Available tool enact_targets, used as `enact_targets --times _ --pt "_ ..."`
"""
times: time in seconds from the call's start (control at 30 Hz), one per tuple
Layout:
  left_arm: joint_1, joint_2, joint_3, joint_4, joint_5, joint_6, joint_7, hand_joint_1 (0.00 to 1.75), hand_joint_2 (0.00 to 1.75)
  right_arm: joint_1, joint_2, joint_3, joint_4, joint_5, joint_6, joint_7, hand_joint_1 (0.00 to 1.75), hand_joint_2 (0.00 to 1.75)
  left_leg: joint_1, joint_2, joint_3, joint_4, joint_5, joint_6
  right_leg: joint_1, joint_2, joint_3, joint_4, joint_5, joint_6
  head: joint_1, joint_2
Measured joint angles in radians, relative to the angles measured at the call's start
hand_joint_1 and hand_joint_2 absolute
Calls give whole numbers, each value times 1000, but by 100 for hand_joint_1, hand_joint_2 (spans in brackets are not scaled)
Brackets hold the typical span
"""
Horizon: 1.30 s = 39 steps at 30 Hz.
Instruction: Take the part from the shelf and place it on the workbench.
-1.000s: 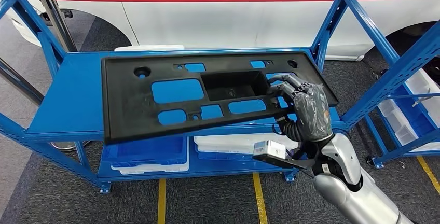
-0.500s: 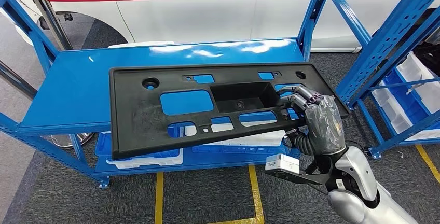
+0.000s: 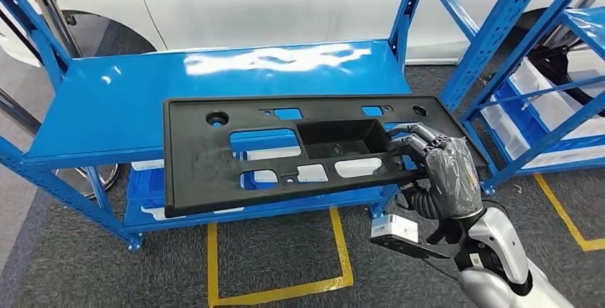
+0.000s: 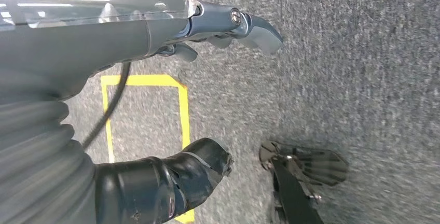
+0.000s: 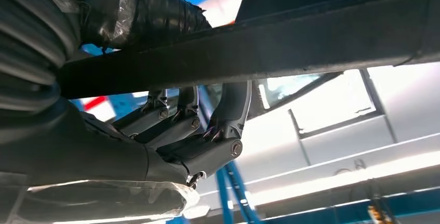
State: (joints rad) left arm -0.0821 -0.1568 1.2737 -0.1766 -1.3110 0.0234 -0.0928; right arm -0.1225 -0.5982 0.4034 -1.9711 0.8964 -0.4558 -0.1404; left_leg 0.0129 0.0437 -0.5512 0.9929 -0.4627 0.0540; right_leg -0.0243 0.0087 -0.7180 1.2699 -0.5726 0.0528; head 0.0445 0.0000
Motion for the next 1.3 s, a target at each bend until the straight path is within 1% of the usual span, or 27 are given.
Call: enact_targets --times 0.03,0.1,0.17,0.23,0.3,0.33,0.4,0.47,0.5,0.53,0.57,0.63,0.7,0.73,0.8,0.83,0.87,0.9,0.97,1.0,1.03,1.07,1.1,1.13,1.2,1.23,1.3 --pt "0 0 0 0 1 0 0 0 175 0 0 -1 0 0 1 0 175 175 -1 11 -16 6 7 -1 -3 -2 10 23 17 6 0 0" --pt "-2 0 0 0 1 -1 0 0 175 0 0 -4 0 -1 2 0 175 175 -1 30 -48 25 17 -7 -9 -18 76 -25 78 13 0 0" --pt "-4 -1 0 0 1 -2 0 0 175 -1 0 -8 -1 -1 3 0 175 175 -2 45 -68 43 24 -16 -4 -62 176 -158 72 7 0 0" --pt "-5 -2 0 0 1 -2 0 0 175 -3 0 -10 -2 -1 3 0 175 175 -3 61 -70 49 34 -28 7 -85 222 -240 40 -13 0 0" --pt "-6 -2 0 1 2 -2 0 0 175 -4 0 -11 -2 -3 7 0 175 175 -2 76 -68 45 45 -42 10 -68 210 -249 53 -37 0 0" --pt "-6 -2 0 1 3 -2 0 0 175 -6 0 -11 -2 -5 9 0 175 175 0 68 -72 48 37 -49 8 -59 202 -253 64 -47 0 0" --pt "-4 -1 0 1 3 -2 0 0 175 -11 3 -11 -2 -11 16 0 175 175 1 19 -89 98 -35 -59 3 -41 177 -260 93 -64 -1 0" --pt "-2 -2 0 1 3 -2 0 0 175 -15 8 -11 -2 -16 22 0 175 175 2 -28 -112 209 -137 -60 5 -19 143 -258 122 -72 -1 0" --pt "-2 -1 0 1 2 -2 -1 0 175 -15 11 -11 -2 -17 25 0 175 175 1 -35 -118 262 -163 -60 7 -7 125 -256 135 -73 0 0" --pt "-2 -1 0 1 2 -1 -2 0 175 -15 13 -11 -2 -19 26 0 175 175 1 -38 -113 293 -164 -57 8 5 106 -252 148 -73 0 0" --pt "-2 -1 0 1 2 -1 -3 0 175 -15 14 -11 -2 -20 28 0 175 175 0 -40 -93 291 -145 -54 9 18 86 -248 159 -71 0 0" --pt "-4 0 0 1 3 1 -5 0 175 -15 16 -11 -2 -24 32 0 175 175 0 -62 -9 194 -96 -43 9 41 51 -238 182 -66 -1 0" --pt "-5 1 0 1 3 3 -7 0 175 -17 18 -11 -2 -28 37 0 175 175 -1 -100 79 62 -92 -33 10 62 29 -234 205 -56 -1 0" --pt "-5 1 0 1 3 4 -8 0 175 -17 19 -11 -2 -31 41 1 175 175 -2 -113 100 24 -99 -31 10 71 24 -235 216 -50 -1 0" --pt "-6 0 0 1 5 6 -9 0 175 -18 21 -12 -1 -35 47 0 175 175 -4 -103 96 6 -90 -25 9 93 21 -248 243 -35 0 0" --pt "-7 -1 0 1 5 7 -10 0 175 -17 21 -12 -1 -37 50 0 175 175 -2 -90 90 2 -78 -19 9 92 15 -250 244 -29 0 0" --pt "-8 -2 0 1 6 8 -9 0 175 -17 22 -12 -1 -38 53 -1 175 175 -1 -75 80 -2 -64 -11 9 80 6 -239 225 -25 0 0" --pt "-8 -2 0 1 7 9 -9 0 175 -17 24 -12 0 -39 57 -2 175 175 0 -60 68 -5 -50 -3 9 58 -6 -209 185 -23 1 0" --pt "-7 -2 1 2 6 10 -8 0 175 -19 28 -12 2 -41 62 -3 175 175 -5 -30 39 -5 -26 5 6 11 -33 -93 74 -18 1 0" --pt "-6 -2 1 2 6 11 -7 0 175 -19 32 -11 3 -43 64 -3 175 175 -8 -16 23 -2 -14 5 3 1 -42 -28 43 -14 1 0" --pt "-6 -2 1 2 6 12 -6 0 175 -19 35 -10 6 -45 65 -3 175 175 -10 -1 5 1 -4 4 0 -4 -41 22 38 -10 1 0" --pt "-6 -2 1 2 6 13 -5 0 175 -19 38 -9 8 -47 67 -3 175 175 -11 13 -14 6 7 3 -2 -7 -28 46 58 -8 1 0" --pt "-7 -2 1 2 6 14 -4 0 175 -20 41 -8 11 -49 69 -3 175 175 -12 26 -33 12 15 0 -3 -11 2 37 87 -7 1 0" --pt "-9 -2 1 2 6 15 -3 0 175 -21 44 -8 13 -50 71 -3 175 175 -13 37 -48 20 22 -3 -3 -24 53 -9 106 -8 1 0" --pt "-10 -3 1 2 6 15 -1 0 175 -27 48 -7 15 -53 75 -3 175 175 -15 56 -66 31 34 -12 6 -69 174 -157 79 -18 0 0" --pt "-11 -3 1 2 6 15 -1 0 175 -30 49 -7 15 -54 76 -4 175 175 -16 66 -68 33 41 -17 12 -86 214 -218 56 -26 0 0" --pt "-12 -4 1 2 7 16 -1 0 175 -36 52 -7 16 -59 79 -5 175 175 -13 87 -68 29 57 -30 23 -83 227 -266 45 -47 -1 0"
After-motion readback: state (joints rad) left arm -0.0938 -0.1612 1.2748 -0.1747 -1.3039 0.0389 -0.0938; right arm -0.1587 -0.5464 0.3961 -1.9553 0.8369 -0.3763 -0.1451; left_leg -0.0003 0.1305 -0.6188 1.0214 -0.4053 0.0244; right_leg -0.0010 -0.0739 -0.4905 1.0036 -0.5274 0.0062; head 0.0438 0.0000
